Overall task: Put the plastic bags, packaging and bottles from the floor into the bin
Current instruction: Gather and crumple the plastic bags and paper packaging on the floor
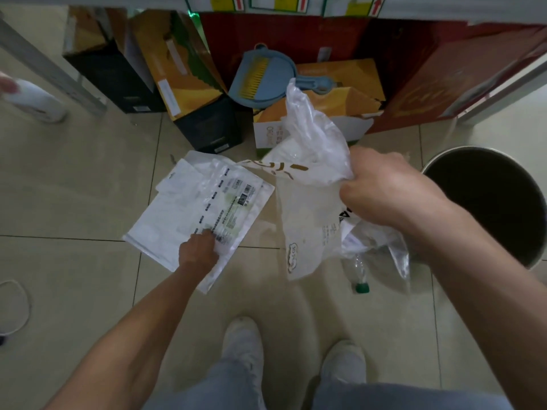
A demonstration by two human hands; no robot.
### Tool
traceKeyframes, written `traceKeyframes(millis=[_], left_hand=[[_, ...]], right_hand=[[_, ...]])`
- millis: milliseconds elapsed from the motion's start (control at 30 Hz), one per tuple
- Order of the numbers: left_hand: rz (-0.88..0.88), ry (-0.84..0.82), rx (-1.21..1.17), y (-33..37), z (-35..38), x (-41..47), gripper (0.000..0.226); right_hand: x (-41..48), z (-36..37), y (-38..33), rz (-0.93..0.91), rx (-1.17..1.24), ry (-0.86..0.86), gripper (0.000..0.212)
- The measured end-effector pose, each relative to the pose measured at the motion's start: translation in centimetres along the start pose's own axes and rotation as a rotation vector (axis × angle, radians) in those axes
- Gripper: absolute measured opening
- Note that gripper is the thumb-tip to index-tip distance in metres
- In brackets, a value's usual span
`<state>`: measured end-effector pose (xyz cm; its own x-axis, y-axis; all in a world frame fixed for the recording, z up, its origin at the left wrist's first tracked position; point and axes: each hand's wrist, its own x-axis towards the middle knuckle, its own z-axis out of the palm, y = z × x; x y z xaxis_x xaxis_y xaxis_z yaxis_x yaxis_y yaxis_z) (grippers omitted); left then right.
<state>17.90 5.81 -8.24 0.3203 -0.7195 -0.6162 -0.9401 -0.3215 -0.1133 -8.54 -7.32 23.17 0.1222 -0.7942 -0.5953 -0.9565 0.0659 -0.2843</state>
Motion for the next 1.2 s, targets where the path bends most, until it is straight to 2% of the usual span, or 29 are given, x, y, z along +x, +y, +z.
traceKeyframes(millis=[67, 133, 200, 300, 367, 467, 533, 667, 767, 900, 967, 1033, 1100, 1200], left_hand=[[-0.073, -0.013, -0.091, 0.8, 0.6, 0.1, 0.086], [-0.116, 0.012, -0.090, 1.8, 1.2, 0.6, 0.102], [-0.094, 0.026, -0.002, 2.5, 1.4, 1.1, 0.089], [0.015, 0.056, 0.045, 2.7, 0.2, 1.1, 0.039], [0.061, 0.062, 0.063, 2.4, -1.3, 0.8, 0.028], [0.077, 0.003, -0.038, 2.3, -5.1, 0.5, 0.024], [0.115, 0.010, -0.214, 2.6, -8.5, 0.0, 0.020], [0.220, 0.157, -0.646, 5.6, -15.6, -4.1, 0.033], [0.323, 0.221, -0.871, 9.5, -20.1, -9.1, 0.027], [0.532, 0.253, -0.911, 13.4, -21.9, -14.0, 0.040], [0.595, 0.309, -0.882, 14.4, -22.1, -15.4, 0.027], [0.685, 0.366, -0.892, 14.9, -22.3, -16.4, 0.015], [0.778, 0.384, -0.898, 15.0, -22.2, -17.3, 0.026], [0.849, 0.354, -0.948, 14.8, -21.6, -18.6, 0.029]], right_hand=[[-0.2, 0.2, 0.0, -0.004, -0.012, -0.002, 0.029], [-0.2, 0.3, 0.1, -0.004, -0.030, -0.007, 0.029], [-0.2, 0.4, 0.3, -0.003, -0.055, -0.012, 0.027], [-0.1, 0.5, 0.4, -0.011, -0.078, -0.019, 0.026], [0.1, 0.7, 0.3, -0.003, -0.082, -0.021, 0.026], [0.4, 0.9, 0.3, -0.003, -0.089, -0.030, 0.027], [0.5, 0.9, 0.6, -0.005, -0.080, -0.042, 0.026], [0.2, 0.2, 0.9, -0.005, -0.049, -0.068, 0.022], [-0.6, -0.4, 0.4, -0.005, 0.016, -0.083, 0.030], [-1.9, -1.3, 0.0, -0.039, 0.169, -0.059, 0.033], [-2.6, -1.5, 0.0, -0.067, 0.300, -0.067, 0.037], [-3.1, -1.6, 0.4, -0.072, 0.448, -0.065, 0.028], [-3.5, -1.4, 1.0, -0.022, 0.607, -0.089, 0.018], [-4.0, -1.1, 2.5, 0.027, 0.651, -0.080, 0.020]])
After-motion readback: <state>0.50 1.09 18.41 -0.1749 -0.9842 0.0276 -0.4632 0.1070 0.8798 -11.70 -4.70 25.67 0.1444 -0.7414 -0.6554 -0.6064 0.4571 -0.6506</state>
